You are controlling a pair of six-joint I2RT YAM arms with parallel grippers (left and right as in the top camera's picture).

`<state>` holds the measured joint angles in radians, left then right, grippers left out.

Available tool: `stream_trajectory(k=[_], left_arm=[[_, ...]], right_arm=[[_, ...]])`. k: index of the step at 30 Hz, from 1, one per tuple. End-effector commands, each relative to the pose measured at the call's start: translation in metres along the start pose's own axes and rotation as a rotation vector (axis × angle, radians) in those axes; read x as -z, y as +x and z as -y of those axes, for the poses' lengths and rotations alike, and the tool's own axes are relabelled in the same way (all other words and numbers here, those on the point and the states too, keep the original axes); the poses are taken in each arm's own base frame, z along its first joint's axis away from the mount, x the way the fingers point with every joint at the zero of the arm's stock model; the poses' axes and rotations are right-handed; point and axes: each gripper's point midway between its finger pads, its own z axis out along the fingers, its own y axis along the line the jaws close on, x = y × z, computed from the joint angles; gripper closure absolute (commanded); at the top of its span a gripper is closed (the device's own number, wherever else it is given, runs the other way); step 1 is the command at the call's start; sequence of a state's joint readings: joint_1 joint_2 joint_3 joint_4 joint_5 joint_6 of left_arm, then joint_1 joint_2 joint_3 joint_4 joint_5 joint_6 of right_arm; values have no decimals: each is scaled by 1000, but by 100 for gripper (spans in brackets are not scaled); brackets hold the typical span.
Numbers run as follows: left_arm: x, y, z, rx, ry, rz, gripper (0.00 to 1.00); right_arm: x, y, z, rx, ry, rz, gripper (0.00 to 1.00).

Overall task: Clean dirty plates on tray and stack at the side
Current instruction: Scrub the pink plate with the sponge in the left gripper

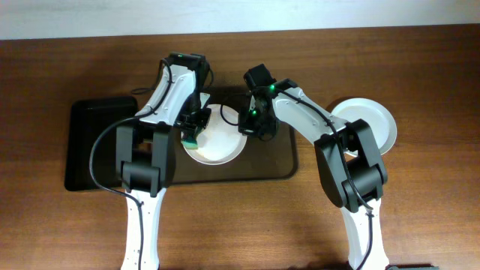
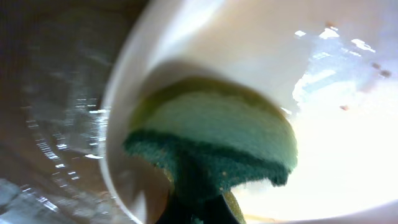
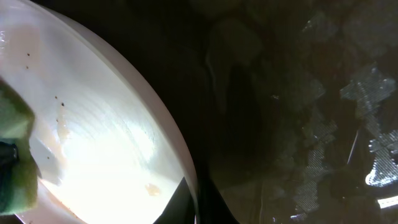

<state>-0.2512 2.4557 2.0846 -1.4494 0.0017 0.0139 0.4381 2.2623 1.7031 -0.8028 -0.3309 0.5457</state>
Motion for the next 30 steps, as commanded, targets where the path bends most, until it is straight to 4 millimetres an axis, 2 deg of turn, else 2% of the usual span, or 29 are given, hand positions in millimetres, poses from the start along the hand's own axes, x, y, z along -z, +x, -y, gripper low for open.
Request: stream_trajectory(k=[1, 4, 9, 11, 14, 17, 19, 21, 24, 26, 27, 28, 30], left_arm=[[-15, 4, 31, -89, 214, -46, 99], [-8, -5, 31, -78, 277, -1, 99], [3, -55, 19, -53, 387, 222, 100], [10, -79, 19, -76, 388, 329, 100], [16, -98, 26, -111, 367, 412, 100], [18, -96, 29, -67, 377, 395, 99], [32, -94, 19, 15, 392, 382, 99], [64, -91, 2, 51, 397, 405, 100], [122, -76, -22, 83, 389, 452, 99], [143, -70, -29, 90, 385, 484, 99], [149, -69, -31, 93, 384, 495, 99], [152, -69, -35, 98, 382, 503, 100], [149, -68, -39, 107, 371, 494, 99]], right_arm=[[-12, 4, 18, -30, 53, -18, 96], [-12, 4, 18, -30, 53, -17, 96], [-12, 4, 18, -29, 53, -17, 96], [-12, 4, 18, -29, 53, -17, 96], [-12, 4, 18, -30, 53, -17, 96], [-12, 4, 18, -30, 54, -17, 96], [-12, 4, 18, -30, 54, -18, 96], [-12, 4, 18, -30, 54, -18, 96], [-12, 4, 18, -30, 53, -17, 96], [-12, 4, 18, -30, 52, -19, 96], [-12, 5, 17, -30, 46, -22, 94], [-12, 5, 17, -31, 48, -25, 87], [-13, 7, 16, -33, 43, -30, 81]])
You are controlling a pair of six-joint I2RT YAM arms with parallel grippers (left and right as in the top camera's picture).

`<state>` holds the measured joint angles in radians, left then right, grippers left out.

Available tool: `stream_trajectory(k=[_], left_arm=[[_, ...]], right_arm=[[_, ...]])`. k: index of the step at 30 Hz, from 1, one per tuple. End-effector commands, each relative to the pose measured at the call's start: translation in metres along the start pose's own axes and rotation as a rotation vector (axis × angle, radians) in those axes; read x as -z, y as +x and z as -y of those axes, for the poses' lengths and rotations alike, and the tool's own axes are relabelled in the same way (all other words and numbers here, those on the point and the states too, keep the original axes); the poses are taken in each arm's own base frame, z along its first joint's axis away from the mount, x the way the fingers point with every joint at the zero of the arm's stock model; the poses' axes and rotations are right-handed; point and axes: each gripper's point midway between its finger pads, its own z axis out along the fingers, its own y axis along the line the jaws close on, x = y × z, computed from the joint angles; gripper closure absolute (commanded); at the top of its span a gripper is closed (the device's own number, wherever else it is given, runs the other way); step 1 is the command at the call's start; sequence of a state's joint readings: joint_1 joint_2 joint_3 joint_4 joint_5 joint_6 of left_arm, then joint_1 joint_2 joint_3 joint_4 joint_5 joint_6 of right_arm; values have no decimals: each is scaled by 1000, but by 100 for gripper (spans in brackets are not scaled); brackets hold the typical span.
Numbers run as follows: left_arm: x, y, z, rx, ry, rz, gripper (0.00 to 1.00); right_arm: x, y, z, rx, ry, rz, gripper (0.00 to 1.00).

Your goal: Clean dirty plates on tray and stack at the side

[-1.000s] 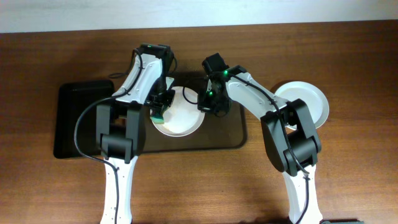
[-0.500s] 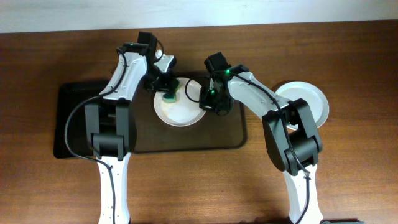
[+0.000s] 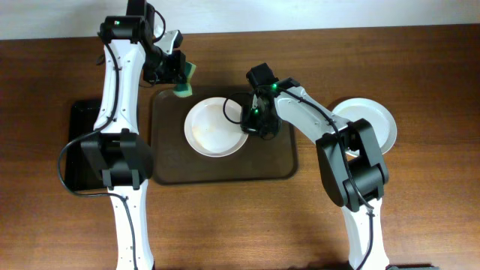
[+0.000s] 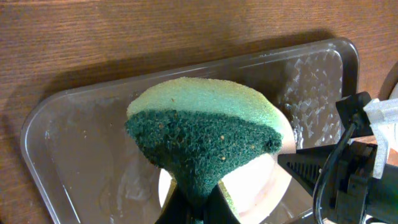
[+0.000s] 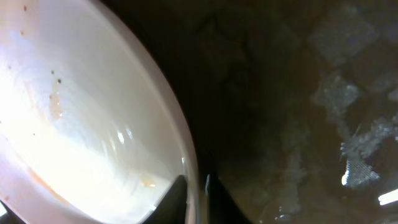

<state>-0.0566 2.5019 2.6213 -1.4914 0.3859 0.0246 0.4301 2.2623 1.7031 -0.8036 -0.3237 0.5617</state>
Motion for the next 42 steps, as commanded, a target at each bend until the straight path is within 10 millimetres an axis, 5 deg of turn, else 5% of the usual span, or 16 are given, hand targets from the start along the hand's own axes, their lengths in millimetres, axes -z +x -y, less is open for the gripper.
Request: stream_trajectory(k=[1, 3, 5, 9, 11, 14, 19, 27, 36, 42], left_arm=[[5, 0, -5, 10, -33, 3, 100], [5, 1, -9, 8, -70, -1, 100], [5, 1, -10, 8, -73, -1, 99], [5, 1, -10, 8, -73, -2, 99], [5, 3, -11, 10, -80, -8, 99], [5, 3, -14, 10, -98, -9, 99], [3, 4, -15, 12, -98, -14, 99], [1, 5, -16, 15, -98, -21, 99], [-16, 15, -23, 32, -96, -71, 99], [-20, 17, -24, 35, -95, -80, 99]], right_arm=[[-14, 10, 12, -9, 38, -38, 79], [-16, 14, 6, 5, 37, -42, 77], [-19, 16, 3, -4, 56, -29, 96], [-15, 16, 3, -4, 79, -14, 96], [8, 7, 6, 31, 98, 30, 96], [69, -7, 22, 104, 261, 186, 96], [146, -9, 38, 223, 507, 355, 96], [179, -11, 48, 281, 814, 496, 96], [249, 3, -9, 368, 1194, 957, 96], [258, 12, -27, 342, 1190, 1082, 96]])
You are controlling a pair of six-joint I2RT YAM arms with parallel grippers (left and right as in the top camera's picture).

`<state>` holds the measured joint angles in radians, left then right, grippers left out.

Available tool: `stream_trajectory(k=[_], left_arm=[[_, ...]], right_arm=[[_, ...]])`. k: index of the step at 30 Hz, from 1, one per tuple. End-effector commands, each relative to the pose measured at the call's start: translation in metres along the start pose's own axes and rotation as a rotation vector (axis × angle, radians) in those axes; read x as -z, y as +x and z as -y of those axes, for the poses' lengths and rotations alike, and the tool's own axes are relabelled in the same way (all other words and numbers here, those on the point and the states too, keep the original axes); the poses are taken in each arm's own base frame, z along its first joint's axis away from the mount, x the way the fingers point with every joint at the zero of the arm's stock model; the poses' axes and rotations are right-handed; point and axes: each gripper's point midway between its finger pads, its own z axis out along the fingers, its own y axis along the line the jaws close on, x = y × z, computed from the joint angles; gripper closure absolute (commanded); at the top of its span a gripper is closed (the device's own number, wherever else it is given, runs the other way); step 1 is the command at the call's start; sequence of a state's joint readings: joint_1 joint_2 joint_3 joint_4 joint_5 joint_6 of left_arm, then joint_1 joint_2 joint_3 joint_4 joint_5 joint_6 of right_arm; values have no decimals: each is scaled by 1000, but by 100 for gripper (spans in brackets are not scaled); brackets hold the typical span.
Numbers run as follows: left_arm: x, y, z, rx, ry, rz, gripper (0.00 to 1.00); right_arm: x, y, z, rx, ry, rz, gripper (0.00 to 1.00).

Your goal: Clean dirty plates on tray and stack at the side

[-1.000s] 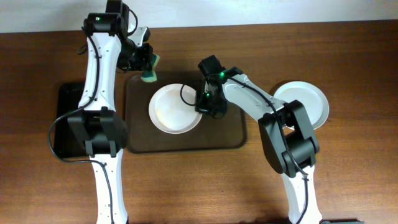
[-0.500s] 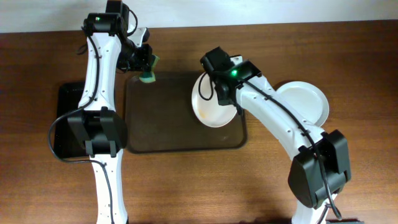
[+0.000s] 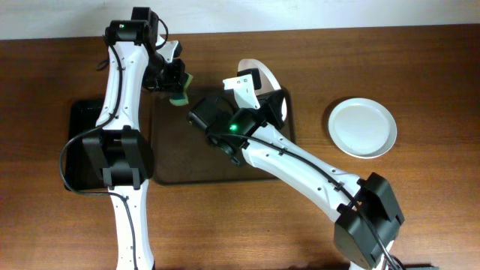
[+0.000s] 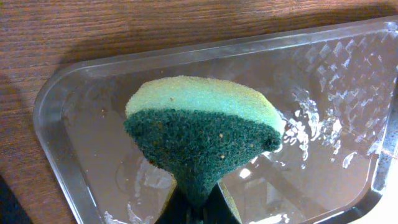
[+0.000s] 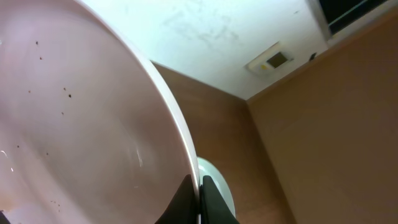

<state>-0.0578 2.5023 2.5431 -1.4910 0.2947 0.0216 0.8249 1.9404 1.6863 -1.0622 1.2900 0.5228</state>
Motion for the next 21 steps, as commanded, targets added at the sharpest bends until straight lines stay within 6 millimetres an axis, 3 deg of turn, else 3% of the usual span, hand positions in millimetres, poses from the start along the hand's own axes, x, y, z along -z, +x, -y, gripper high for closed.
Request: stream_trajectory(k=[1, 4, 7, 10, 14, 21], left_arm=[[-4, 0, -1, 7, -3, -4, 99], [-4, 2, 3, 0, 21, -10, 99], [-1, 11, 29, -116, 176, -34, 99], [5, 18, 55, -206, 317, -39, 99], [4, 21, 81, -262, 387, -42, 99], [-9, 42, 137, -344, 431, -110, 99]], right_arm=[[5, -8, 10, -53, 54, 47, 96], [5, 14, -27, -55, -162, -91, 96], [12, 46, -81, -118, -520, -350, 96], [14, 56, -105, -153, -784, -512, 96], [3, 62, -104, -207, -877, -611, 96], [0, 56, -105, -247, -888, -608, 96]])
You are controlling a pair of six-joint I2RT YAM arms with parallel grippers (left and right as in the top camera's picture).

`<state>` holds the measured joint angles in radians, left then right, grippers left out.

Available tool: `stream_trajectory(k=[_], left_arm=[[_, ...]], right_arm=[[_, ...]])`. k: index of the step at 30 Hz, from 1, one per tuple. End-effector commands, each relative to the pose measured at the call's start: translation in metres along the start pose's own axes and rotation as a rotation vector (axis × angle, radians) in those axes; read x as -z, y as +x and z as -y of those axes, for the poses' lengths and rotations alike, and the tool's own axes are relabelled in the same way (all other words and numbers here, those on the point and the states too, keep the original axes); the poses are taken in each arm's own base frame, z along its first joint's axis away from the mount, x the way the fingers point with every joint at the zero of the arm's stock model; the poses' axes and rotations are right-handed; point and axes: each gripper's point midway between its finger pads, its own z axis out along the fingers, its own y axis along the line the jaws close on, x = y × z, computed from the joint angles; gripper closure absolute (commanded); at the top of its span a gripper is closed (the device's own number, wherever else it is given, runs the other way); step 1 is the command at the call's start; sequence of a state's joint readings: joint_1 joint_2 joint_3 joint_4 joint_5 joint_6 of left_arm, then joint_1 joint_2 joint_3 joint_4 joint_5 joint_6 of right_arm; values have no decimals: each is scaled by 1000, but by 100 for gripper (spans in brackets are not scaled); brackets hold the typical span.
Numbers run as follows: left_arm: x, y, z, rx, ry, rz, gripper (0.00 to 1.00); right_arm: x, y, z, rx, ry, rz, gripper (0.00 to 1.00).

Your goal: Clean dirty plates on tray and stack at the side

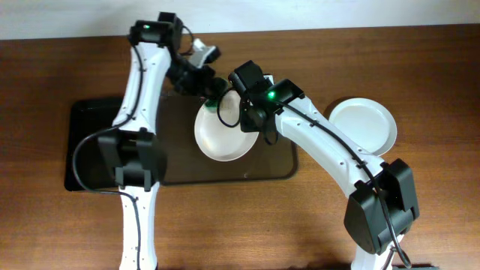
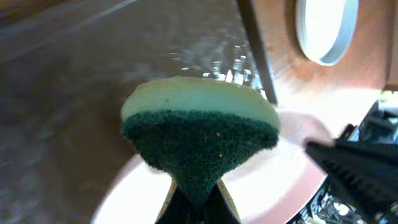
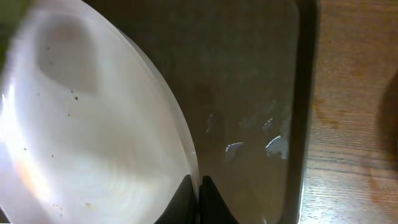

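Observation:
A white plate (image 1: 223, 135) with small dark specks (image 3: 74, 130) is over the brown tray (image 1: 270, 169). My right gripper (image 3: 199, 186) is shut on its right rim, seen in the overhead view (image 1: 246, 124). I cannot tell whether the plate rests on the tray. My left gripper (image 2: 198, 200) is shut on a green and yellow sponge (image 2: 199, 140), which sits at the plate's far rim (image 1: 212, 101). A second white plate (image 1: 364, 127) lies on the table to the right of the tray, also at the top right of the left wrist view (image 2: 326, 28).
A black tray (image 1: 86, 146) lies on the wooden table (image 1: 420, 60) left of the brown tray. The brown tray's raised right edge (image 3: 305, 93) runs close to the held plate. The two arms cross closely above the tray's far side.
The plate was held up on edge above the tray's far side. Now it faces up over the tray. The sponge has moved from the tray's far left corner to the plate's far rim.
First the sponge was pressed into the plate on the tray, with my right gripper at the rim. Then the sponge was off at the tray's far left corner. Later the right gripper held the plate up, tilted. Now plate and sponge are together again.

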<state>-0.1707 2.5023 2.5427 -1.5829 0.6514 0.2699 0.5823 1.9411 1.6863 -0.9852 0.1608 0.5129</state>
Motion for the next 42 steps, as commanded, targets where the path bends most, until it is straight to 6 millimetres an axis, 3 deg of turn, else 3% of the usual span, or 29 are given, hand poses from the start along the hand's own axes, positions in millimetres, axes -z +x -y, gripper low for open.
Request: stream_trajectory(k=[1, 7, 11, 15, 18, 21, 22, 24, 27, 31, 33, 35, 38, 42], left_arm=[[-20, 4, 23, -23, 55, -39, 99], [-54, 17, 36, 0, 74, -119, 99], [-68, 23, 26, 13, 74, -138, 99], [-77, 32, 4, 46, -15, -173, 99], [-68, 35, -30, 81, -171, -186, 99], [-62, 35, -41, 101, -183, -173, 99], [-59, 35, -45, 110, -184, -168, 99], [-51, 36, -54, 150, -186, -159, 99], [-44, 49, -56, 202, -174, -198, 99], [-44, 59, -45, 189, -117, -237, 99], [-43, 60, -44, 190, -117, -240, 99], [-43, 59, -45, 190, -117, -238, 99], [-44, 57, -46, 183, -120, -228, 99], [-44, 54, -47, 177, -122, -218, 99]], right_arm=[[2, -3, -3, -16, -31, 5, 96], [3, -14, 3, -63, -76, 1, 96], [14, -26, -2, -68, -95, 37, 96], [16, -31, 1, -79, -96, 48, 96], [15, -33, 5, -80, -77, 58, 96], [15, -31, 6, -79, -72, 50, 96], [14, -25, 6, -82, -72, 25, 91], [6, -7, 3, -77, -89, -61, 54], [-18, 27, -4, -102, -120, -220, 42], [-40, 56, -1, -126, -111, -310, 43], [-57, 73, 2, -161, -107, -336, 53], [-68, 82, 5, -183, -101, -344, 59], [-72, 84, 7, -194, -106, -345, 62], [-98, 101, 8, -270, -160, -478, 64]])
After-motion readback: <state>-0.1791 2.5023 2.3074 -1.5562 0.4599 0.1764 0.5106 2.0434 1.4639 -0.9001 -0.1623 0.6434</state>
